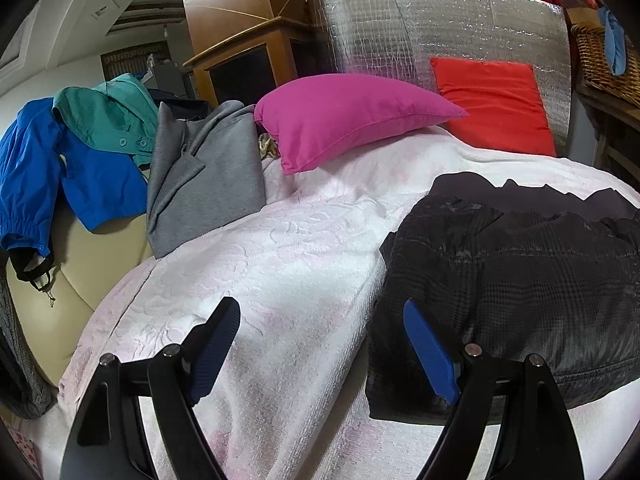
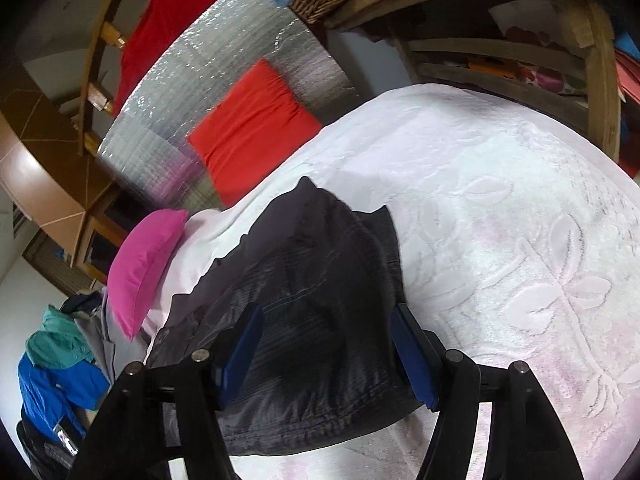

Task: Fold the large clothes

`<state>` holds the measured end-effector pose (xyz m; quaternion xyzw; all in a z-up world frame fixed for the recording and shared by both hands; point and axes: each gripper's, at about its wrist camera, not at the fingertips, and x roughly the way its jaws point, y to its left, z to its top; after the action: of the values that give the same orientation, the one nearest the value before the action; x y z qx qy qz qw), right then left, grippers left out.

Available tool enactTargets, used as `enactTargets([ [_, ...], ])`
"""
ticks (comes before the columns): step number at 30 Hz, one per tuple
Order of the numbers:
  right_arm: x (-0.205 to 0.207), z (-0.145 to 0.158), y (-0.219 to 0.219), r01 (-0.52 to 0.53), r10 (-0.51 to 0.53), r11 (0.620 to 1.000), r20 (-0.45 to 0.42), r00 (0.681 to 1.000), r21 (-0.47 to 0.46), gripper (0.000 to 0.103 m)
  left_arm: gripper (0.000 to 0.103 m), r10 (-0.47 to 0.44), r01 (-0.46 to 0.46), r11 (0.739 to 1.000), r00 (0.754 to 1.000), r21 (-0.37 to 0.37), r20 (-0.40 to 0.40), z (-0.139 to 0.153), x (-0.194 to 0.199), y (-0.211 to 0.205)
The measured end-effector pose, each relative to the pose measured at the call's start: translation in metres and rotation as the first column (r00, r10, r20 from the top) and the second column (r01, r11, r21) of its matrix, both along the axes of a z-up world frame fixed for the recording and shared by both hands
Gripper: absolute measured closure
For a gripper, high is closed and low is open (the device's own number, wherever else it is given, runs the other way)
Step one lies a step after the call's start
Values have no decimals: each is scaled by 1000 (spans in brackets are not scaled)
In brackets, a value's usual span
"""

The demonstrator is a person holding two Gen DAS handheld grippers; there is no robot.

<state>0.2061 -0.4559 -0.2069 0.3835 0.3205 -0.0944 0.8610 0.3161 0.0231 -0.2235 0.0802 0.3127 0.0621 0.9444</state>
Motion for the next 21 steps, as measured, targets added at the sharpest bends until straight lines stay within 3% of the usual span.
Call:
enactTargets([
  [11, -3, 4, 11, -37, 38, 999, 19, 999, -25, 34, 19, 4, -4, 1000, 1000, -1, 5, 1, -1, 3],
  [15, -6, 1, 13, -82, 80, 995, 39, 996, 50, 33, 19, -8, 8, 1000, 1000, -23, -16, 1, -1, 4],
  [16, -7, -1, 15, -105, 101, 991, 47, 994, 85, 33, 19, -20, 18, 999, 999, -47, -37, 0, -1, 5],
  [18, -12, -4, 21, -145, 137, 978, 65, 988, 152, 33, 19, -83, 62, 983, 990, -173, -116, -3, -1, 10],
  [20, -15, -9, 29, -195, 183, 956, 76, 980, 217, 33, 19, -143, 82, 951, 972, -300, -186, -8, -2, 14],
  [21, -16, -11, 32, -210, 196, 948, 79, 977, 238, 33, 19, -181, 86, 920, 958, -382, -221, -11, -4, 16],
])
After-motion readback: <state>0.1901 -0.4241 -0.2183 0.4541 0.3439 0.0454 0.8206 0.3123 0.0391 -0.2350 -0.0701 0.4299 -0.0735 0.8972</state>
